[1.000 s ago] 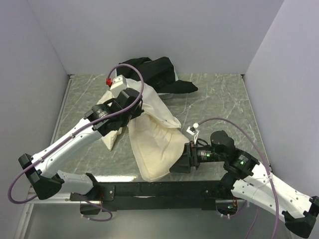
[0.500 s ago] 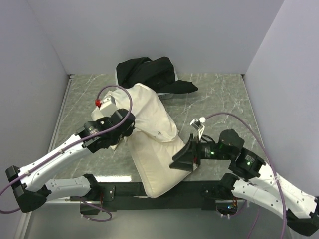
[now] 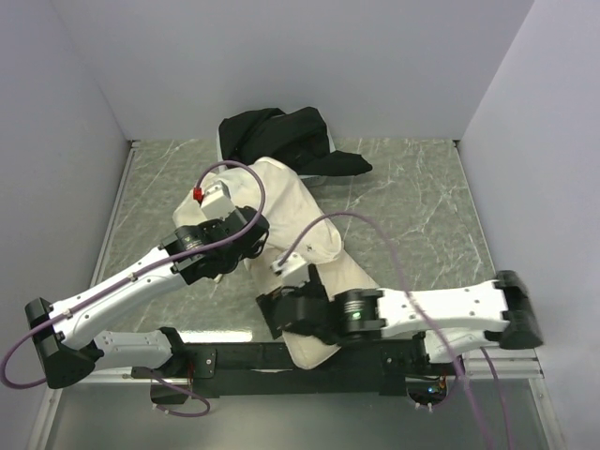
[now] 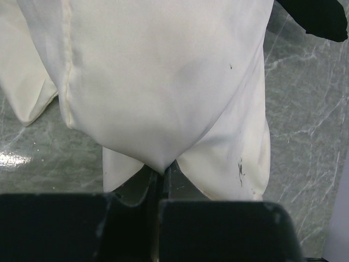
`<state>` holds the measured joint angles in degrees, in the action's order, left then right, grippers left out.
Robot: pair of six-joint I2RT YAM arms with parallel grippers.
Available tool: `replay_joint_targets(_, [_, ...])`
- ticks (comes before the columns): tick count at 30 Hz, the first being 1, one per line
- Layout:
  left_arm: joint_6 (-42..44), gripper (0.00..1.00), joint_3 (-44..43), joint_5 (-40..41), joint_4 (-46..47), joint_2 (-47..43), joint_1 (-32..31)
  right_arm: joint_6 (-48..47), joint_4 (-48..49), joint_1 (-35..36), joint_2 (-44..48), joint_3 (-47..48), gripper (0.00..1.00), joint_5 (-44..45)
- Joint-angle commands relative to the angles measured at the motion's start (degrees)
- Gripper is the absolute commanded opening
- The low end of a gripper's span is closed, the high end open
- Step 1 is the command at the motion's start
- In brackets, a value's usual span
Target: Put the pillow into the pillowcase
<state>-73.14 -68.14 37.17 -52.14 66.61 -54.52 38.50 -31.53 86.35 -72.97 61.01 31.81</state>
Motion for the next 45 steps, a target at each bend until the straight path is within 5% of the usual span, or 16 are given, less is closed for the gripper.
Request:
replay_joint_targets(1, [-0.2,0.01,-3.3,1.2,3.5,-1.6,-0.3,3.8,-11.5,5.2,-9.8,8.5,1.0,24.1])
replay_joint_targets(4, [-0.1,0.01,-3.3,0.9,3.3,-1.8,-0.3,4.6,-14.5,7.6,-17.0,13.3,1.0,27.7])
replay_joint_targets(12, [1.1,0.01,-3.6,0.0,3.2,-3.2,-0.7,28.8,-51.0,6.0,-39.5,28.8,1.0,38.4])
replay_joint_targets(14, [1.2,0.01,-3.8,-0.1,2.9,-3.3,-0.7,27.9,-50.9,4.6,-39.8,27.9,0.99,38.1])
replay_joint_targets(17, [2.3,0.01,-4.4,-0.2,3.0,-4.0,-0.8,20.9,-44.3,2.4,-34.5,23.6,0.73,36.7])
replay_joint_targets(18, [2.8,0.01,-4.6,-0.5,3.4,-4.3,-0.8,16.6,-40.4,1.9,-32.3,22.0,0.44,35.6])
replay_joint_targets(21, [7.6,0.01,-7.1,-3.0,5.3,-4.6,-0.8,0.3,-24.5,1.0,-20.3,16.3,0.0,28.1])
replay_joint_targets(26, [20.6,0.05,-14.8,-8.2,10.5,-1.9,-0.8,-14.3,-6.2,-4.8,3.5,12.7,0.0,-6.0])
replay_joint_targets(27, [22.2,0.11,-15.7,-9.5,11.7,-1.9,-0.8,-14.7,-5.8,-8.4,5.4,13.0,0.0,-9.8])
replay_joint_targets(30, [28.2,0.62,-18.2,-13.0,17.2,-2.8,-0.8,-15.6,-7.0,-11.8,8.2,15.2,0.0,-16.3])
replay_joint_targets(33, [32.3,0.78,-19.7,-14.8,20.2,-4.4,-0.9,-15.7,-5.7,-15.8,8.8,13.1,0.0,-20.9])
replay_joint_targets(38, [35.9,0.84,-16.2,-12.7,19.0,-8.4,-1.0,-13.7,1.7,-20.1,11.6,5.0,0.0,-26.4])
replay_joint_targets(45, [36.0,0.68,1.4,-8.4,17.9,-15.2,-5.5,-12.5,3.5,-23.1,12.0,5.1,0.0,-28.8])
